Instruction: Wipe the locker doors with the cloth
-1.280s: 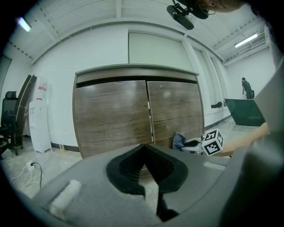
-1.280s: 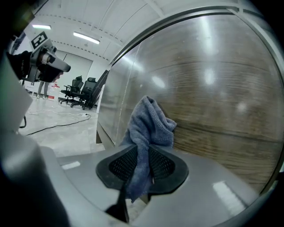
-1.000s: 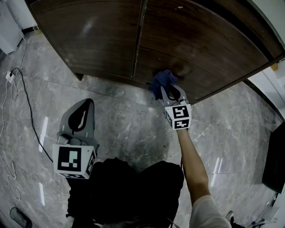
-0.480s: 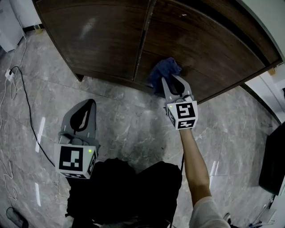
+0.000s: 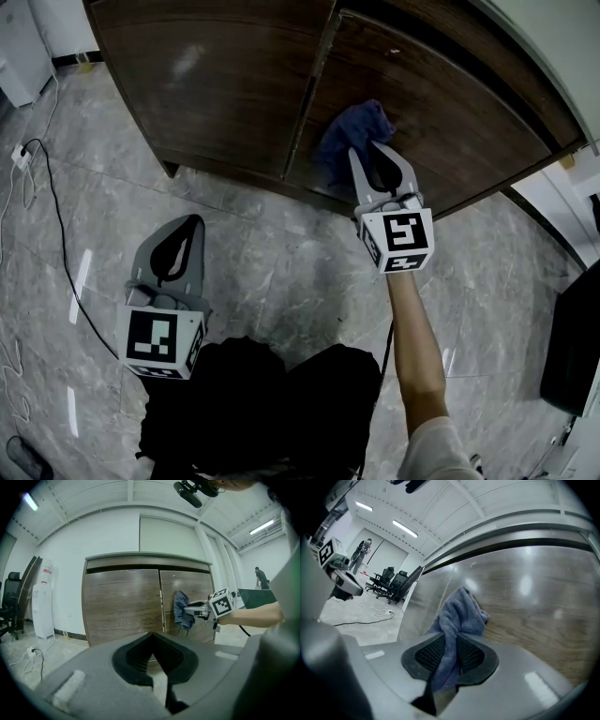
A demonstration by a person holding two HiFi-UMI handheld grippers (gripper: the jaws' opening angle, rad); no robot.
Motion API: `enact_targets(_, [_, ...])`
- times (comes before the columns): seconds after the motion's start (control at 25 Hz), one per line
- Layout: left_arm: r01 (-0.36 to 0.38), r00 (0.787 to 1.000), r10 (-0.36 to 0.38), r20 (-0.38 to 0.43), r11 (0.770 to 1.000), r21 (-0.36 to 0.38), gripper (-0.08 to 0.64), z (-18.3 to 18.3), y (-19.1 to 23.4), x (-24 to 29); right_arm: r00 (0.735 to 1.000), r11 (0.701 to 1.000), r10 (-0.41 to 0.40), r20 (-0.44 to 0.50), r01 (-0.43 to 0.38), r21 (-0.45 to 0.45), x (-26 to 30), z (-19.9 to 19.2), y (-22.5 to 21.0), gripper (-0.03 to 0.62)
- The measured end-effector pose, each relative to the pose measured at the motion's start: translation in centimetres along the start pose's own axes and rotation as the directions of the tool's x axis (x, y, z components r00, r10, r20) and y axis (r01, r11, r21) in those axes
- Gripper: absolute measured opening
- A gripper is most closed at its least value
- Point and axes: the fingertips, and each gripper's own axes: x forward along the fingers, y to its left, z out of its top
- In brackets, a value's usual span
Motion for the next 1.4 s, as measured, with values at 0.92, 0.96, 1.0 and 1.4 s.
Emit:
enact_targets(0.92, [-0.012, 1.000, 0.012, 0.014, 1.000, -0.017, 0.000, 0.2, 1.0, -0.6, 0.991, 0.998, -0.030, 0.128, 0.037, -0.054, 0.6, 10.7, -2.5, 0.083])
enact_targets(0.96, [-0.013, 1.000, 0.013, 0.013, 1.000, -0.018, 0.000, 0.2, 1.1, -0.6, 0.990, 0.998, -0.031, 0.134, 0.039, -0.055, 0.6, 11.2, -2.6, 0.083])
enact_targets(1.0, [-0.014, 1.000, 0.014, 0.012, 1.000, -0.019, 0.000, 0.2, 1.1, -0.6, 0.990, 0.998, -0.031, 0.140, 0.039, -0.057, 0.7, 11.6, -2.6, 0.083])
enact_targets(1.4, [-0.039, 0.999, 0.039, 0.010, 0.999, -0.022, 0.000, 0.0, 1.9, -1.1, 0.984, 0.998, -0.028, 0.178, 0.037, -0.044, 1.2, 12.7, -2.2, 0.083])
